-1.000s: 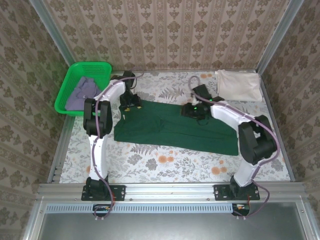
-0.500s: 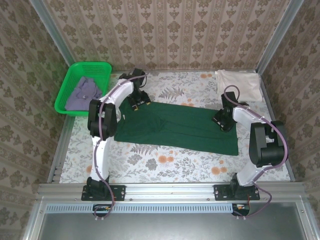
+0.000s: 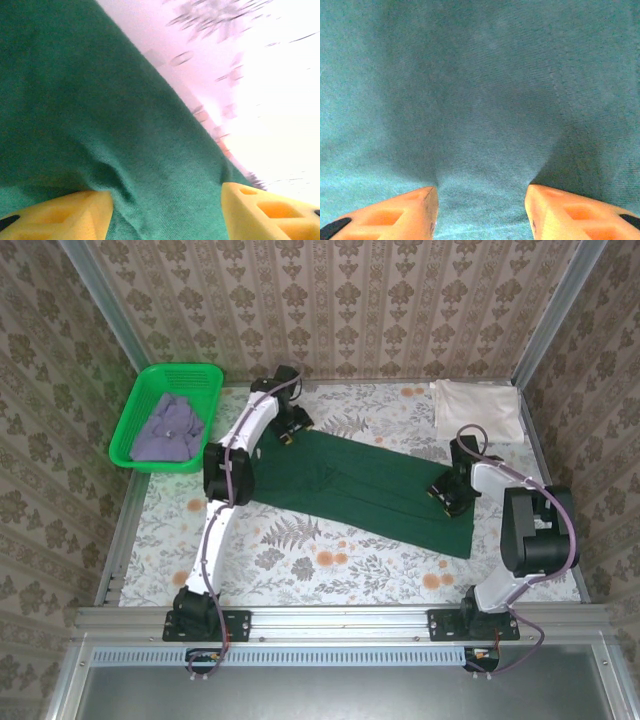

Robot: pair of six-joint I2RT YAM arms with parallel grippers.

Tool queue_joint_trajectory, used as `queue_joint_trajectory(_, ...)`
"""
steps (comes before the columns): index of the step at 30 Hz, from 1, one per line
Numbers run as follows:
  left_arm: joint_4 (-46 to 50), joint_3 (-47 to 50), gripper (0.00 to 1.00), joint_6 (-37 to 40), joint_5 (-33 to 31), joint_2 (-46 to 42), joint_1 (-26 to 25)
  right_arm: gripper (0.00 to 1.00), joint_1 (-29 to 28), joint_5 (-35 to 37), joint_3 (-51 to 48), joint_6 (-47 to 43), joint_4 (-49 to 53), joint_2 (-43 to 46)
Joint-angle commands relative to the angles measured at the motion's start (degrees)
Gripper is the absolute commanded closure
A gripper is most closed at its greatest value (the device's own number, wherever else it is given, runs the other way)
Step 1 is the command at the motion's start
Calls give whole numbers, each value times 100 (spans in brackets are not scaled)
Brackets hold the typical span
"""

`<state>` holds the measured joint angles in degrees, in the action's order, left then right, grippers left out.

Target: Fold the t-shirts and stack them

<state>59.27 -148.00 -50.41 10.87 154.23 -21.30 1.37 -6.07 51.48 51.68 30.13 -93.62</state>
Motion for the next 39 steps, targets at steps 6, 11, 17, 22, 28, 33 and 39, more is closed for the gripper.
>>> queue_joint_trajectory(6,-2493,-370,31,-71,1138,1237,100,46,-430,51,-636,542,882,431)
queue_joint_trajectory(11,-4074,-1000,27,-619,1269,1734,6,42,-1158,75,-674,1022,1014,712)
queue_joint_trajectory(17,-4495,-1148,15,-604,1145,1426,-78,38,-1334,605,-72,544,1798,864)
queue_joint_trajectory(22,-3211,-259,13,216,817,153,33,40,-1397,365,290,-433,1819,1121)
queue_joint_trajectory(28,-1800,1253,24,820,173,-976,6,50,-1897,-822,226,-1227,1445,1175)
queue_joint_trajectory(33,-1025,1854,31,930,-33,-1137,-27,52,-2387,-1060,155,-1658,1496,1098)
queue_joint_trajectory(39,-453,1260,35,1207,-383,-518,-134,54,-2650,-1289,-10,-1656,1288,513)
